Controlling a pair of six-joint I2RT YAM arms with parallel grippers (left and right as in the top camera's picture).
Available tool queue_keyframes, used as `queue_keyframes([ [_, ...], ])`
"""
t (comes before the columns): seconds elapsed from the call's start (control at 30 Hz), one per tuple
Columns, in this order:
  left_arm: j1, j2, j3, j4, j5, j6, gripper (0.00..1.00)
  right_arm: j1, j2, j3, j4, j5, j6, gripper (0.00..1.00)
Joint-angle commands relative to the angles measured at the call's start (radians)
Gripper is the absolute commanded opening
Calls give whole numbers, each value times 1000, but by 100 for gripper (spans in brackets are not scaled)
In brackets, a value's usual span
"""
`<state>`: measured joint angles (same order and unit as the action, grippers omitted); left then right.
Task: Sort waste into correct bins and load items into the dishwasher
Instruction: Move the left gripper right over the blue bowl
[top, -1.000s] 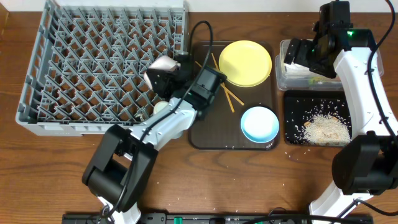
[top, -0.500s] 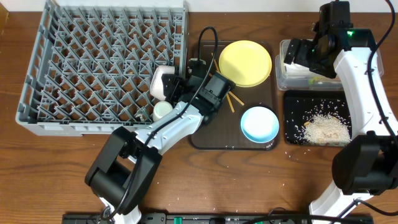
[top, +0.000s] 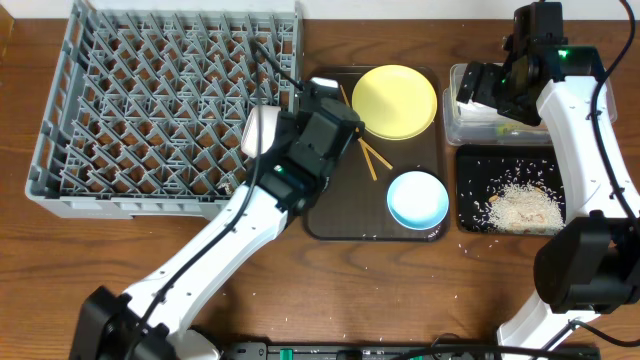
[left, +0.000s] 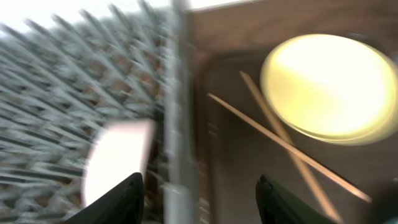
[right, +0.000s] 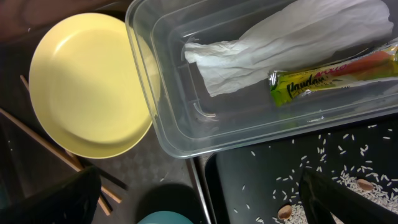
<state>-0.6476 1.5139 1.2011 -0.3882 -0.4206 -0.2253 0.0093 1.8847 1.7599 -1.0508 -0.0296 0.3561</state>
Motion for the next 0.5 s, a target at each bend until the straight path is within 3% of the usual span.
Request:
queue_keyframes([
  [0.0,-1,2,16,-41,253,-137,59,-2,-19,4,0,6,3,99],
  [0.23,-6,9,12,-129,335,-270,59,-2,-19,4,0,6,2,99],
  [0.47,-7,9,12,-156,355,-313,59,-2,-19,4,0,6,3,99],
])
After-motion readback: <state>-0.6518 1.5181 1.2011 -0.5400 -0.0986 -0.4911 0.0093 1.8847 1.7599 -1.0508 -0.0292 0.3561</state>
